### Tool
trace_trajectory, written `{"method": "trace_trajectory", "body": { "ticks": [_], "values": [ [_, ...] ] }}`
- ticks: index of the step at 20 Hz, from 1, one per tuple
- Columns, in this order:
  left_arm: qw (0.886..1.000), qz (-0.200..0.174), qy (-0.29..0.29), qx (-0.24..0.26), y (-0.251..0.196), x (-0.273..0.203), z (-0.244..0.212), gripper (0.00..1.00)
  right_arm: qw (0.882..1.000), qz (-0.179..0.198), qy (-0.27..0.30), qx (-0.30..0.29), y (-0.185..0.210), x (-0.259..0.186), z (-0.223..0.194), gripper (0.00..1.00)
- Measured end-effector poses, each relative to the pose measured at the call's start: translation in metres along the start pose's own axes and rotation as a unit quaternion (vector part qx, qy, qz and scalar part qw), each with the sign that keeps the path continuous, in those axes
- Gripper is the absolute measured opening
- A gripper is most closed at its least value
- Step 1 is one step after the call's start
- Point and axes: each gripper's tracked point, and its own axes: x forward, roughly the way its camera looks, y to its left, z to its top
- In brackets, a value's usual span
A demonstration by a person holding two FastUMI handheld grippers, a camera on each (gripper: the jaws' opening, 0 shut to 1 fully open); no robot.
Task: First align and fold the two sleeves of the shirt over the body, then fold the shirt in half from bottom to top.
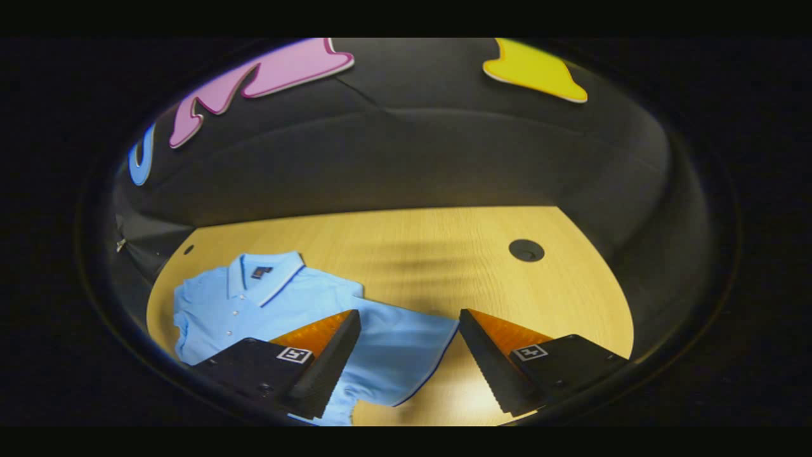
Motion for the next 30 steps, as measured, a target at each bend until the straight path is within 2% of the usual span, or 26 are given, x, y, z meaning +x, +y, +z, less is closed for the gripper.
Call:
{"method": "trace_trajectory", "body": {
  "ticks": [2, 3, 4, 5, 6, 7, 9, 10, 11, 13, 14, 16, 17, 19, 20, 21, 24, 25, 26, 27, 29, 30],
  "values": [
    [1.0, 0.002, 0.013, 0.005, -0.006, 0.004, -0.006, 0.99, 1.0, -0.006, 0.029, -0.004, -0.005, 0.012, -0.02, 0.98],
    [1.0, 0.004, 0.016, 0.008, -0.007, 0.004, -0.007, 0.99, 0.999, -0.006, 0.045, -0.007, -0.004, 0.015, -0.03, 0.91],
    [1.0, 0.006, 0.018, 0.01, -0.008, 0.004, -0.01, 0.99, 0.999, -0.007, 0.039, -0.019, -0.004, 0.013, -0.032, 0.98],
    [1.0, 0.008, 0.02, 0.011, -0.01, 0.006, -0.011, 0.99, 0.999, -0.003, 0.039, -0.033, -0.002, 0.022, -0.031, 0.99],
    [1.0, 0.009, 0.023, 0.012, -0.011, 0.007, -0.013, 0.99, 0.998, -0.006, 0.04, -0.049, 0.0, 0.014, -0.033, 0.91],
    [1.0, 0.008, 0.024, 0.011, -0.014, 0.009, -0.013, 0.99, 0.998, 0.0, 0.045, -0.054, 0.004, 0.019, -0.032, 0.99],
    [1.0, 0.0, 0.025, 0.008, -0.017, 0.008, -0.015, 0.99, 0.997, 0.004, 0.049, -0.054, 0.008, 0.017, -0.034, 0.9],
    [1.0, -0.006, 0.024, 0.009, -0.02, 0.007, -0.015, 0.99, 0.998, 0.006, 0.041, -0.051, 0.015, 0.019, -0.033, 0.68],
    [1.0, -0.009, 0.024, 0.013, -0.021, 0.006, -0.013, 0.99, 0.999, 0.007, 0.038, -0.037, 0.018, 0.021, -0.033, 0.55],
    [1.0, -0.014, 0.019, 0.02, -0.017, 0.005, -0.01, 0.98, 0.999, 0.005, 0.034, 0.0, 0.02, 0.022, -0.031, 0.09],
    [1.0, -0.015, 0.014, 0.022, -0.015, 0.003, -0.008, 0.98, 0.999, 0.012, 0.031, 0.016, 0.018, 0.021, -0.03, 0.13],
    [1.0, -0.014, 0.011, 0.021, -0.008, -0.001, -0.008, 0.98, 0.998, 0.02, 0.03, 0.043, 0.018, 0.018, -0.026, 0.13],
    [1.0, -0.011, 0.011, 0.019, -0.003, -0.002, -0.007, 0.98, 0.998, 0.023, 0.017, 0.052, 0.021, 0.012, -0.017, 0.08],
    [1.0, -0.006, 0.009, 0.012, 0.005, -0.004, -0.007, 0.98, 0.997, 0.044, -0.022, 0.061, 0.037, 0.0, 0.013, 0.06],
    [1.0, -0.004, 0.01, 0.007, 0.009, -0.004, -0.009, 0.98, 0.996, 0.06, -0.033, 0.062, 0.051, -0.007, 0.023, 0.18],
    [1.0, -0.003, 0.013, 0.0, 0.011, -0.004, -0.011, 0.98, 0.995, 0.078, -0.032, 0.057, 0.066, -0.012, 0.027, 0.11],
    [1.0, -0.001, 0.016, -0.016, 0.018, -0.006, -0.014, 0.98, 0.993, 0.119, -0.006, 0.023, 0.11, -0.016, 0.013, 0.11],
    [1.0, -0.002, 0.016, -0.017, 0.02, -0.005, -0.015, 0.98, 0.993, 0.12, 0.005, 0.0, 0.119, -0.013, 0.002, 0.03],
    [1.0, -0.003, 0.02, -0.018, 0.022, -0.003, -0.02, 0.98, 0.993, 0.113, 0.013, -0.02, 0.119, -0.006, -0.008, 0.11],
    [0.999, -0.006, 0.028, -0.018, 0.022, -0.001, -0.025, 0.98, 0.993, 0.111, 0.027, -0.027, 0.121, 0.001, -0.019, 0.11],
    [0.999, -0.015, 0.042, -0.018, 0.021, 0.005, -0.04, 0.98, 0.99, 0.118, 0.073, -0.016, 0.13, 0.0, -0.045, 0.23],
    [0.998, -0.019, 0.05, -0.018, 0.021, 0.009, -0.048, 0.98, 0.99, 0.118, 0.074, -0.017, 0.13, 0.007, -0.049, 0.47]
  ]
}}
